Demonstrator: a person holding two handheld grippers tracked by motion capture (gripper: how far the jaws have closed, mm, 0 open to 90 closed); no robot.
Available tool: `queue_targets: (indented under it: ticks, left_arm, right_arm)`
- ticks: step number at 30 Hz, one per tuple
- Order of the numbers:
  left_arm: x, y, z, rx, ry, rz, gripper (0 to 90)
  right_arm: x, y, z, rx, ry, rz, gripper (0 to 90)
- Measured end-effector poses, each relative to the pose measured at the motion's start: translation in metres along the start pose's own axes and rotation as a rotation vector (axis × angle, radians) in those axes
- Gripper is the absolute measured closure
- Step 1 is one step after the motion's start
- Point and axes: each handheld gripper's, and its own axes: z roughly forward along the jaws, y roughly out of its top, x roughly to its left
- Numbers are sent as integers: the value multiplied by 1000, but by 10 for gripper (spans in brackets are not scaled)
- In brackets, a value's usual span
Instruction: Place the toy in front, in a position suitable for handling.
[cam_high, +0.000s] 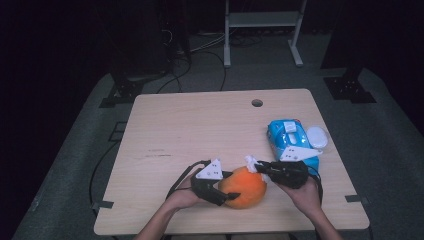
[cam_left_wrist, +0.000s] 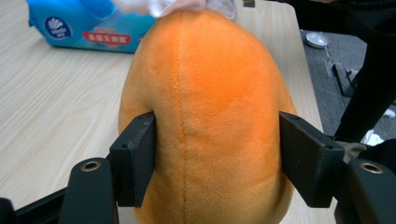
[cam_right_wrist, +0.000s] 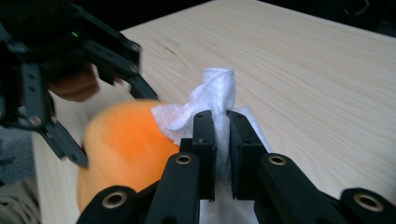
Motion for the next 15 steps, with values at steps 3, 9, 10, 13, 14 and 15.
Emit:
queue_targets:
  ticks: [3,9,10,13,14,15]
  left_arm:
    - [-4,2,1,10,4,24,316]
    - [-2,0,-1,-3,-4,2,304]
    - [-1,0,0,-8,-7,4,303]
    - [-2,1,0,-15,-11,11,301]
    - [-3,2,2,-21,-11,22,299]
    - [-3,2,2,-21,-11,22,298]
  right_arm:
    - [6,6,4,3,13,-22,818]
    - [1,5,5,30,2,-23,818]
    - [-8,-2,0,34,-9,12,818]
    - [-15,-10,-5,34,-8,48,818]
    - [-17,-15,-9,35,-12,56,818]
    - [-17,-15,-9,35,-12,56,818]
